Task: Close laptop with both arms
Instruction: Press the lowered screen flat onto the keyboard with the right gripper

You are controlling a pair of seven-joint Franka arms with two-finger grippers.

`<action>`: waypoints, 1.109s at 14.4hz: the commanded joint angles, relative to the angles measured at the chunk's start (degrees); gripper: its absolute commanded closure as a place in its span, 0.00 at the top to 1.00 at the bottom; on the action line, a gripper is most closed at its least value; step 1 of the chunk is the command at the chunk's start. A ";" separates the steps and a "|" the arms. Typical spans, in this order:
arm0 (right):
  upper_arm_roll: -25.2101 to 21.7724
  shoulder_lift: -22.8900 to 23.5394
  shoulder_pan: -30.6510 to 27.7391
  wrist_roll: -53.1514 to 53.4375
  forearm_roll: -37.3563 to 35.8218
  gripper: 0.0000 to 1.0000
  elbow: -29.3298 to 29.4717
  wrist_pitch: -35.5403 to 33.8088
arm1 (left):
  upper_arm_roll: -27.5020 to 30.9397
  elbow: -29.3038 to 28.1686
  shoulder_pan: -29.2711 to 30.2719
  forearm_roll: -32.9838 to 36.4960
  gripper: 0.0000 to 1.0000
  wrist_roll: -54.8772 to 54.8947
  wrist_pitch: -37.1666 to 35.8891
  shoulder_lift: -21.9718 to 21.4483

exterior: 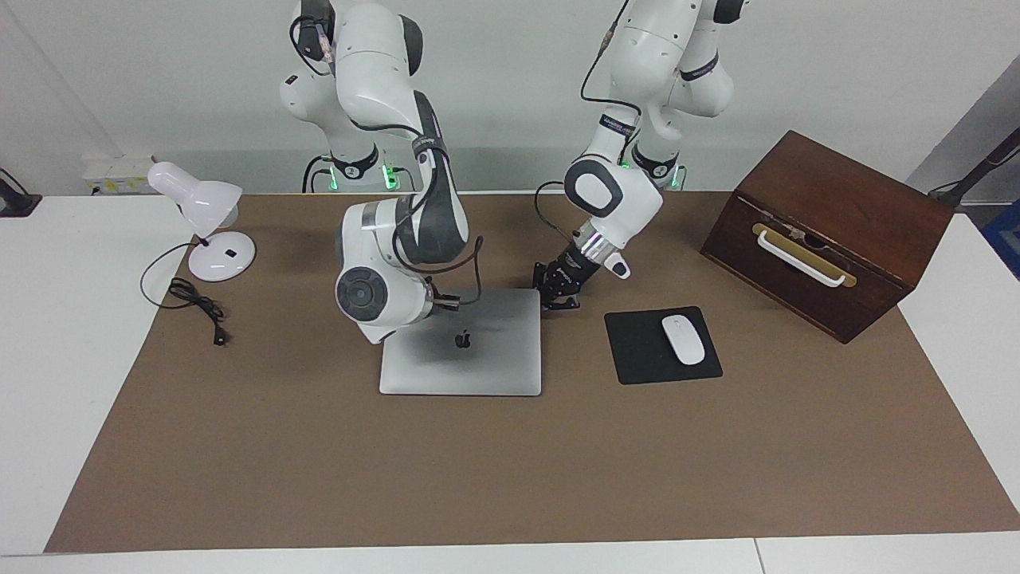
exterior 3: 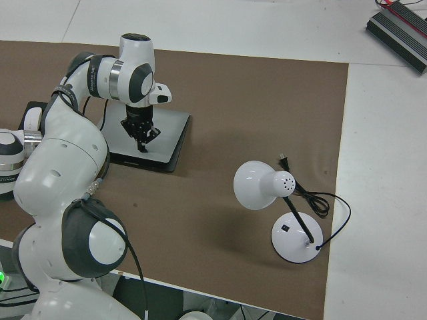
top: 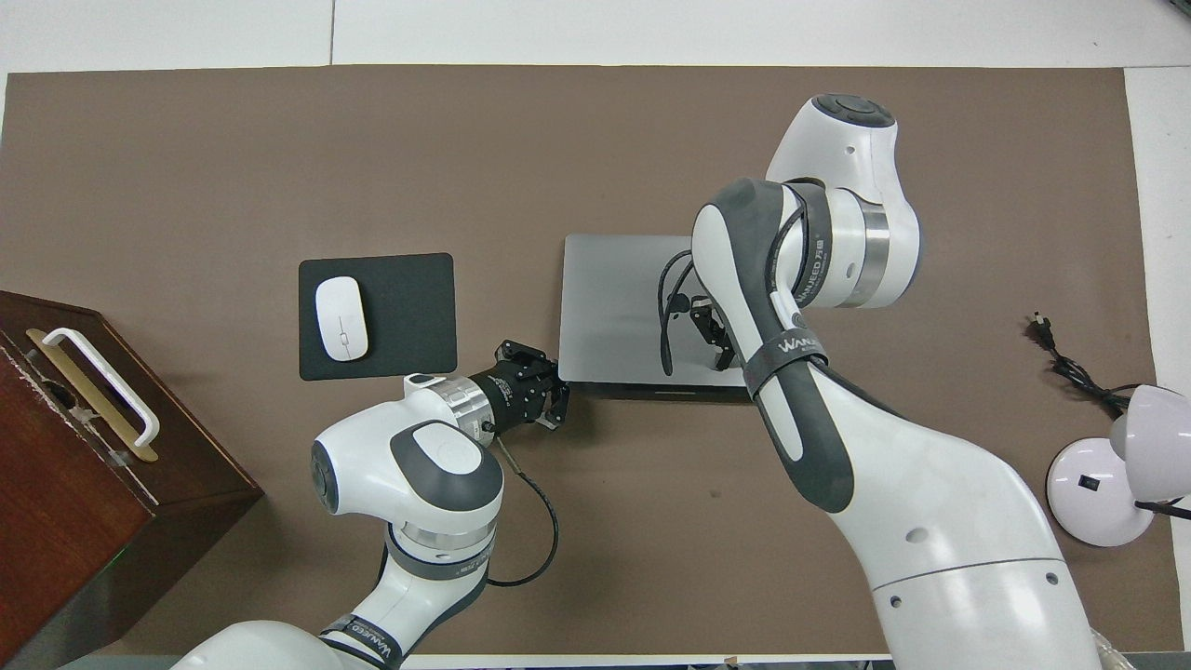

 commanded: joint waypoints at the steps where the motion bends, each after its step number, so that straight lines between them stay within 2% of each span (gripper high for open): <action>1: 0.28 -2.26 0.38 -0.74 -1.39 0.00 -2.50 -0.10 | 0.36 -2.13 1.36 -0.51 0.00 2.68 1.70 3.37; 16: 0.28 -2.87 0.65 -1.18 -1.47 0.00 -4.17 -0.10 | 0.36 -2.31 1.27 -0.51 0.00 3.64 1.70 3.37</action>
